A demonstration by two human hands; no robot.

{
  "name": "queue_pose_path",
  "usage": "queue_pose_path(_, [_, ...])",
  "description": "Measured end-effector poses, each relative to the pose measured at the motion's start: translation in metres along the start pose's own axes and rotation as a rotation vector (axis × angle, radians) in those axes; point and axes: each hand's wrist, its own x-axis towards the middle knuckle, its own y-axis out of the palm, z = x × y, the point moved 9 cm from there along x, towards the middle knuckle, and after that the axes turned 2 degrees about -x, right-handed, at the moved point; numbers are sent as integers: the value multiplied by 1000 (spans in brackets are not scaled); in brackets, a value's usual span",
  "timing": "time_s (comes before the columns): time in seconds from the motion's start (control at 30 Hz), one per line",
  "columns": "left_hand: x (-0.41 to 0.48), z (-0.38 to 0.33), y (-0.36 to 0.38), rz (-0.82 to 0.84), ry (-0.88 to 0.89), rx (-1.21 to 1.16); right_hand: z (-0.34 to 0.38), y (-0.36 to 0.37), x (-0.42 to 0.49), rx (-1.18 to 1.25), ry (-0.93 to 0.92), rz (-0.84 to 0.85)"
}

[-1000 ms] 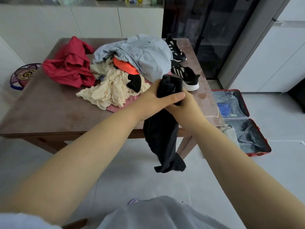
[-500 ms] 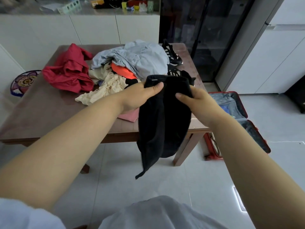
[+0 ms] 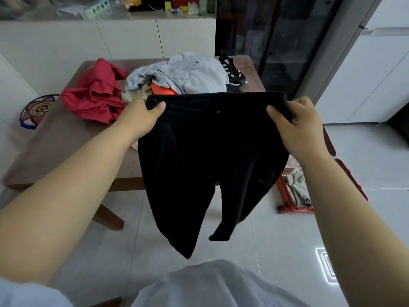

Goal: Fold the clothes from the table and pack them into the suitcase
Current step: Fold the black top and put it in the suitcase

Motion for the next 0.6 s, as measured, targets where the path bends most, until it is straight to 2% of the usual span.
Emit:
queue_pose_path(0.13, [-9, -3, 15, 19, -41, -92, 22, 15, -13, -127, -112, -77])
queue_pose_path(0.27, [-24, -17, 42, 48, -55, -197, 41, 37, -29, -120, -63, -115])
queue_pose_path(0.4, [-39, -43, 72, 79, -17, -323, 60, 72, -40, -139, -63, -58])
queue_pose_path(0.5, [-44, -51, 80, 91, -41, -379, 66, 93, -50, -64, -48, 66])
queue_pose_path(0.6, [-43, -52, 80, 91, -65, -402, 72, 103, -60, -60, -115, 142])
